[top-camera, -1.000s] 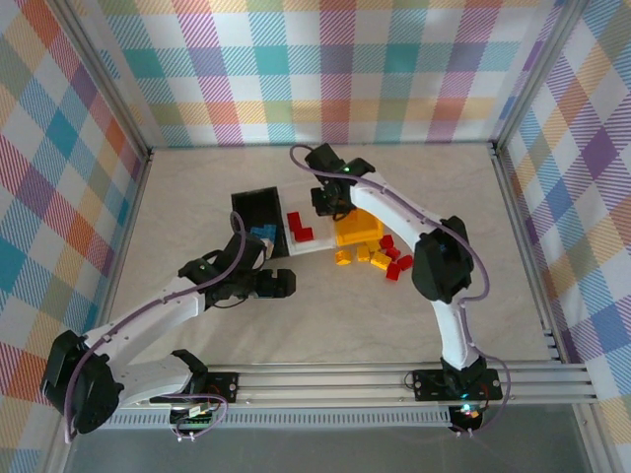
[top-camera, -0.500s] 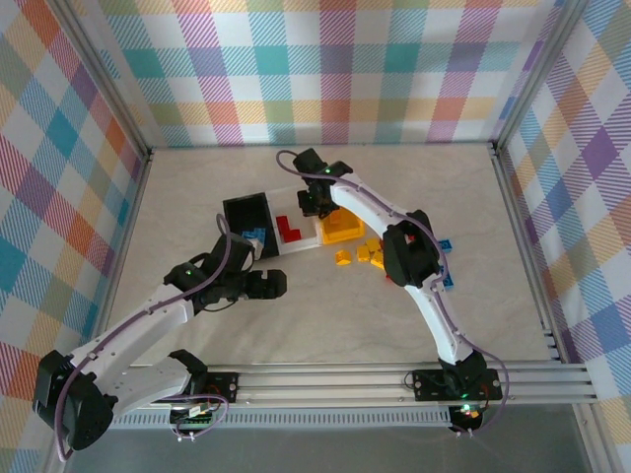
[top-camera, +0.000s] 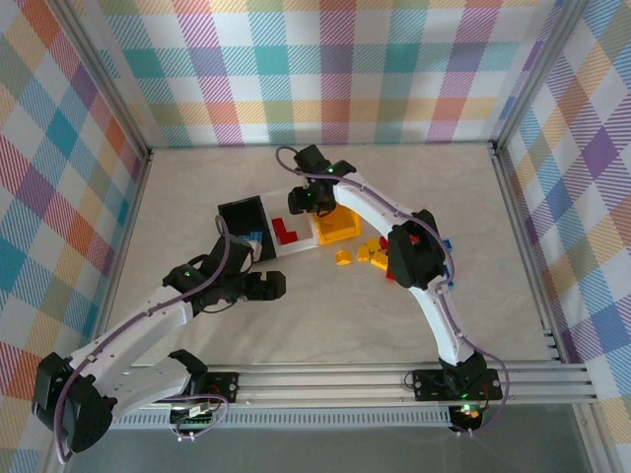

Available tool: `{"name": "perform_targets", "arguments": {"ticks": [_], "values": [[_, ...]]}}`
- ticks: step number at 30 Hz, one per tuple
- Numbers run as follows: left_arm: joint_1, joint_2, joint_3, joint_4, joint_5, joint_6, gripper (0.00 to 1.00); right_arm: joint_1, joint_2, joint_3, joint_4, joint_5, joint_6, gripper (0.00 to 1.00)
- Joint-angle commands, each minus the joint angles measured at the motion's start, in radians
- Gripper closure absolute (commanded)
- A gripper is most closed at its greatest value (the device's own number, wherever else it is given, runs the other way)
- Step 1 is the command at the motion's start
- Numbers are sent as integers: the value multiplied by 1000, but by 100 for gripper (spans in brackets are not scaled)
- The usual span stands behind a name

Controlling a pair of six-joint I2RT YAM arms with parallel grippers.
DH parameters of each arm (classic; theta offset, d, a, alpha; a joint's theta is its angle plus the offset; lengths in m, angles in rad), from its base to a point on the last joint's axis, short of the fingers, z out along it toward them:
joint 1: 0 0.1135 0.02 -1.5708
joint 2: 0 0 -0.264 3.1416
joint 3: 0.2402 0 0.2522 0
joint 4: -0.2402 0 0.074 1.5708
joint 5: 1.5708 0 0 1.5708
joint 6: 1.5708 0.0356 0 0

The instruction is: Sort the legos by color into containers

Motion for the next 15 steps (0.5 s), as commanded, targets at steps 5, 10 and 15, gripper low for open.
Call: {"name": "perform_targets", "arguments": {"ticks": [5,10,15], "values": [[8,-42,-2,-6,44,-17,6,11,-245,-112,42,-5,10,40],[-35,-8,8,53,51,-31,6,10,-528,-418,43,85,47,40],[-66,58,20,127,31,-50,6,10,-729,-766,23,63,58,37]]}}
